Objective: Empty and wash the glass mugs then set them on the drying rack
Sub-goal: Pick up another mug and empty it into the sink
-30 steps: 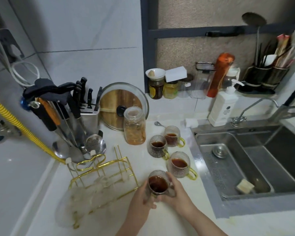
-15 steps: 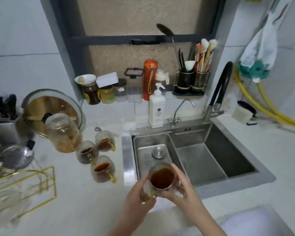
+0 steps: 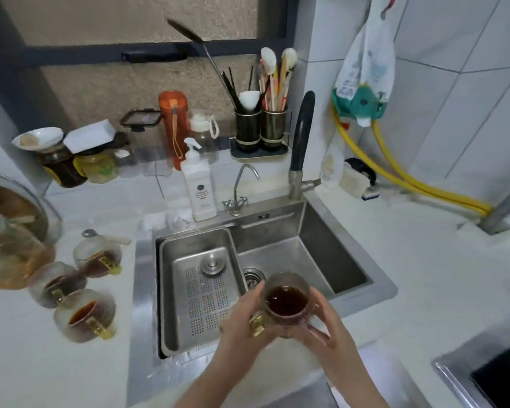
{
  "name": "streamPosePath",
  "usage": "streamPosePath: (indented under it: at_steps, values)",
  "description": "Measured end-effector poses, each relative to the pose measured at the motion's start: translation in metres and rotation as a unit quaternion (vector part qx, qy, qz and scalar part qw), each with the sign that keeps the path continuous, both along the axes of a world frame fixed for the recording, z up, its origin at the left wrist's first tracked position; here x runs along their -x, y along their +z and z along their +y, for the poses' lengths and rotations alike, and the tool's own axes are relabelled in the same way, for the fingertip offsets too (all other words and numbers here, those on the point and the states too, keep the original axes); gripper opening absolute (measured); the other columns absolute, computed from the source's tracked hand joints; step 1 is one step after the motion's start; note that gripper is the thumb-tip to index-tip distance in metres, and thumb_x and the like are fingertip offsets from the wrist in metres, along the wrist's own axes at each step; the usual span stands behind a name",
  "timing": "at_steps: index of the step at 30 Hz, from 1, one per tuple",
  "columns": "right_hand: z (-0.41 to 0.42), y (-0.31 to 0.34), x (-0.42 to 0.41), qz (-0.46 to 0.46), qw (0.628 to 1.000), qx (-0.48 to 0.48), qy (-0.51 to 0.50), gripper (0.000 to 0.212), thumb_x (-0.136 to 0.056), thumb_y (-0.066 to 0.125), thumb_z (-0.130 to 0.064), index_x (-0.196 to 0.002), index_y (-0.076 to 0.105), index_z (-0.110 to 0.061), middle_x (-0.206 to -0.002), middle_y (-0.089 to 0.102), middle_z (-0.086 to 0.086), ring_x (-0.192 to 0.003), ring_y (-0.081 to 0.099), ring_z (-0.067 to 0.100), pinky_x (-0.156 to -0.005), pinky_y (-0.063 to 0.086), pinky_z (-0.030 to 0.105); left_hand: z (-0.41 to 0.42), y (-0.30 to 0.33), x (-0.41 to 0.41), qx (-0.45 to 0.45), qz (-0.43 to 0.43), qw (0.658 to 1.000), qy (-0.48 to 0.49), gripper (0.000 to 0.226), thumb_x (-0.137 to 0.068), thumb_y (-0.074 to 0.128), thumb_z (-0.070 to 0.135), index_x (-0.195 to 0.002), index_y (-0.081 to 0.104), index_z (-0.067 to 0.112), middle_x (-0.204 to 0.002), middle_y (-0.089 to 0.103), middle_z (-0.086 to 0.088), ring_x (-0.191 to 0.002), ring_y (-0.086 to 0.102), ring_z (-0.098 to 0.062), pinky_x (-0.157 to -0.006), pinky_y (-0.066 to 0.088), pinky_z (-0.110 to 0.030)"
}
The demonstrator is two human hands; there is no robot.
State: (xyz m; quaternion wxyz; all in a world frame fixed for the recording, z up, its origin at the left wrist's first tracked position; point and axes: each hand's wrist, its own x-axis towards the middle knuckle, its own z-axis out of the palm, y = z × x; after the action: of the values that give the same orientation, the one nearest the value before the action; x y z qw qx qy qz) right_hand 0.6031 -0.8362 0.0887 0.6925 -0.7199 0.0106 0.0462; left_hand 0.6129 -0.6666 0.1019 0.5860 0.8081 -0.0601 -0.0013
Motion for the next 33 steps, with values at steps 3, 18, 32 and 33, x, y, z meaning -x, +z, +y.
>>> streamPosePath:
  at_steps: [3,18,32,33]
  values:
    - [-0.002,-0.005,-0.017,0.001,1.000,0.007,-0.011,0.061,-0.074,0.072,0.001,-0.119,0.049,-0.032,-0.127,0.055,-0.007,-0.105,0.055,-0.016,-0.075,0.050,0.008,0.000,-0.006,-0.021,0.012,0.032,0.999,-0.023,0.066,-0.072,0.078,0.016,-0.126,0.049,0.042,-0.119,0.061,0.021,-0.113,0.058,-0.002,-0.097,0.049,-0.029]
    - [-0.007,-0.027,-0.110,0.056,0.998,0.034,-0.024,0.069,-0.070,0.081,-0.027,-0.128,0.044,-0.034,-0.133,0.051,-0.013,-0.119,0.050,-0.004,-0.091,0.043,0.012,-0.002,-0.029,-0.117,0.090,0.146,0.985,-0.003,0.054,-0.079,0.071,0.002,-0.121,0.049,0.028,-0.109,0.063,0.018,-0.098,0.061,0.010,-0.075,0.049,-0.009]
    - [-0.041,-0.069,-0.168,0.132,0.991,-0.005,0.034,0.076,-0.064,0.083,-0.038,-0.131,0.048,-0.032,-0.122,0.062,-0.005,-0.109,0.063,0.009,-0.096,0.050,0.030,-0.049,-0.069,-0.159,0.101,0.253,0.946,0.177,0.049,-0.080,0.073,0.020,-0.122,0.049,0.014,-0.098,0.064,0.002,-0.088,0.062,-0.007,-0.079,0.054,-0.021]
    - [-0.041,-0.070,-0.171,0.129,0.991,-0.003,0.034,0.075,-0.065,0.084,-0.037,-0.130,0.049,-0.029,-0.121,0.064,-0.002,-0.108,0.064,0.010,-0.094,0.052,0.029,-0.052,-0.069,-0.160,0.100,0.256,0.945,0.176,0.052,-0.080,0.073,0.019,-0.124,0.046,0.016,-0.098,0.062,0.003,-0.086,0.061,-0.004,-0.074,0.053,-0.016]
